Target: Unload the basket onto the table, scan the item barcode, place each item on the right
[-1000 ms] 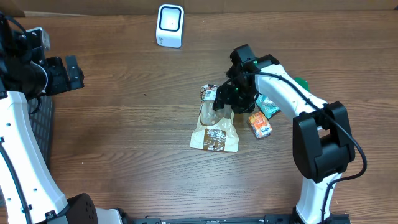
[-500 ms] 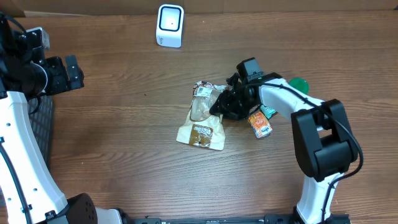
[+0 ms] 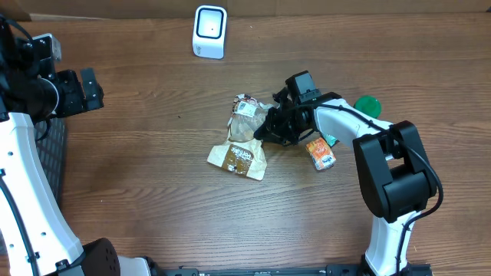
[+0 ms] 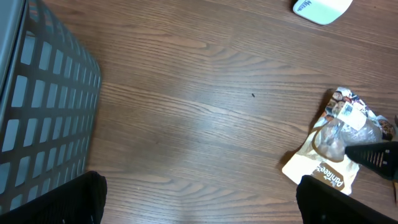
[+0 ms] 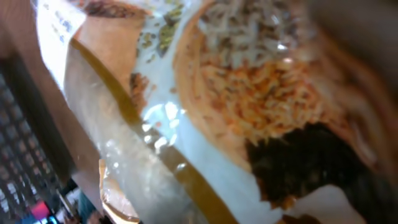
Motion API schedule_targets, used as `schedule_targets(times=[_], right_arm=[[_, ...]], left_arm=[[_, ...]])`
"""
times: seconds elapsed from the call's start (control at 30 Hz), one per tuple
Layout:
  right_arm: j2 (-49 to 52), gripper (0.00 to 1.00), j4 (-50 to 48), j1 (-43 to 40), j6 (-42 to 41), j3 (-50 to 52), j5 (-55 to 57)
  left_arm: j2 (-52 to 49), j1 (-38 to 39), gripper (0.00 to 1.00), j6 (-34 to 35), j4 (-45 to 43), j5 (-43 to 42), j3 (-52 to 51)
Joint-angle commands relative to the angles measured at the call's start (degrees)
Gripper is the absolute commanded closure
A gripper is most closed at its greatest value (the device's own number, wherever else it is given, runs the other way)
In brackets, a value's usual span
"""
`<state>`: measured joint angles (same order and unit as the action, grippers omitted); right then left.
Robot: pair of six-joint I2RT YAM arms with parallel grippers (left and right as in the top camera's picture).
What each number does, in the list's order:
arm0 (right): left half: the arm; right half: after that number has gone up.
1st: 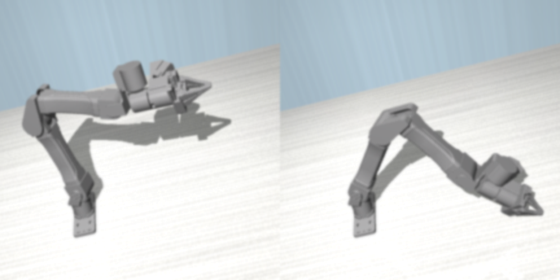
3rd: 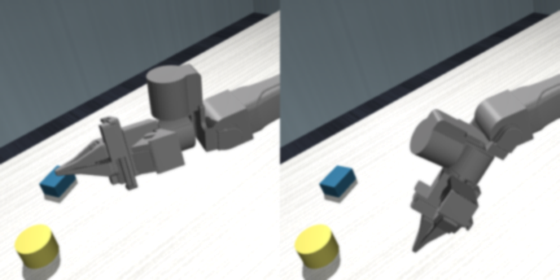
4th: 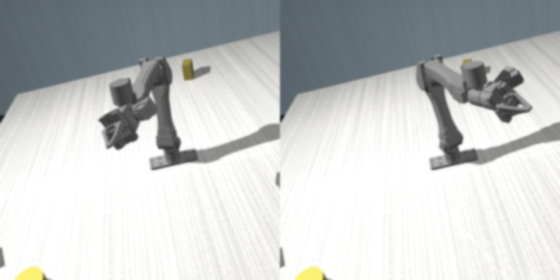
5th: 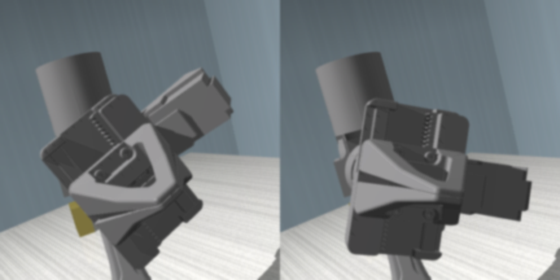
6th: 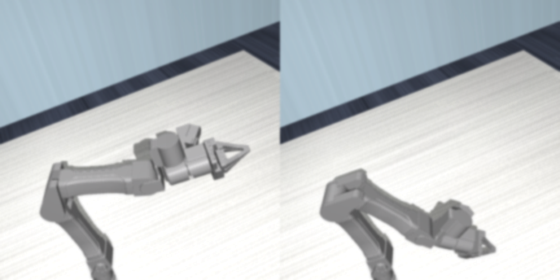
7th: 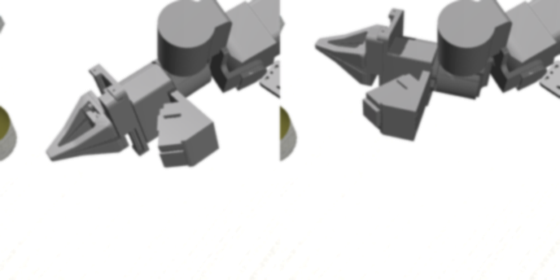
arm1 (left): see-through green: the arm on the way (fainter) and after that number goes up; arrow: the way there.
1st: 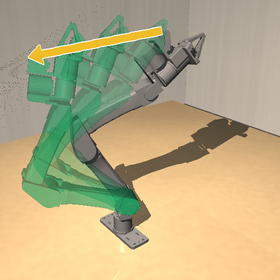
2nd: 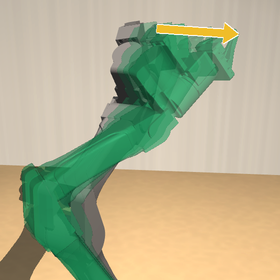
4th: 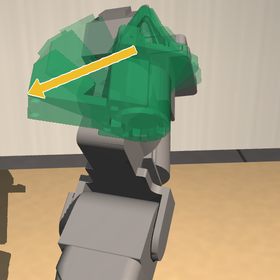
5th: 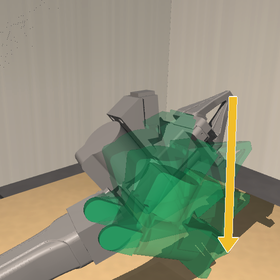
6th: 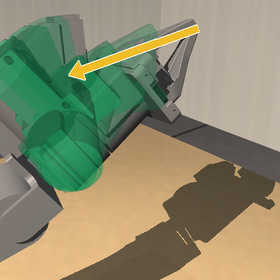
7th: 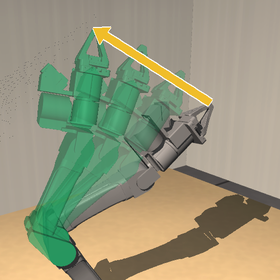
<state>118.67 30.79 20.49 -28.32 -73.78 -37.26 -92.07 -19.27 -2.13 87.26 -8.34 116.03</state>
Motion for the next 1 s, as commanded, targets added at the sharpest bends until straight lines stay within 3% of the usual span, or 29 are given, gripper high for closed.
schedule_targets(times=[0.0, 0.23, 0.5, 0.77, 0.83, 0.9, 0.97], right_arm=[[-3.9, 0.96, 2.8, -0.1, 8.8, -1.6, -1.6], [-21.3, 0.96, 8.6, 0.0, 18.7, -1.7, -7.7], [-32.5, 0.96, 17.5, 0.0, 28.9, -1.7, -9.3], [-33.4, 0.96, 17.3, 0.1, 25.6, -1.7, -11.8], [-33.4, 0.96, 17.4, 0.4, 17.3, -2.8, -3.6], [-33.1, 0.96, 19.5, 0.9, 14.5, -6.1, 2.3], [-29.7, 0.96, 27.4, 2.4, 14.6, -18.2, 12.8]], left_arm=[[-0.2, -0.2, 0.00, -1.3, -0.1, -0.2, 0.7], [-0.2, -0.2, 0.00, -1.3, -0.1, -0.2, 0.7], [-0.2, -0.2, 0.00, -1.3, -0.1, -0.2, 0.7], [-0.2, -0.2, 0.00, -1.3, -0.1, -0.2, 0.7], [-0.2, -0.2, 0.00, -1.3, -0.1, -0.2, 0.7], [-0.2, -0.2, 0.00, -1.3, -0.1, -0.2, 0.7], [-0.2, -0.2, 0.00, -1.3, -0.1, -0.2, 0.7]])
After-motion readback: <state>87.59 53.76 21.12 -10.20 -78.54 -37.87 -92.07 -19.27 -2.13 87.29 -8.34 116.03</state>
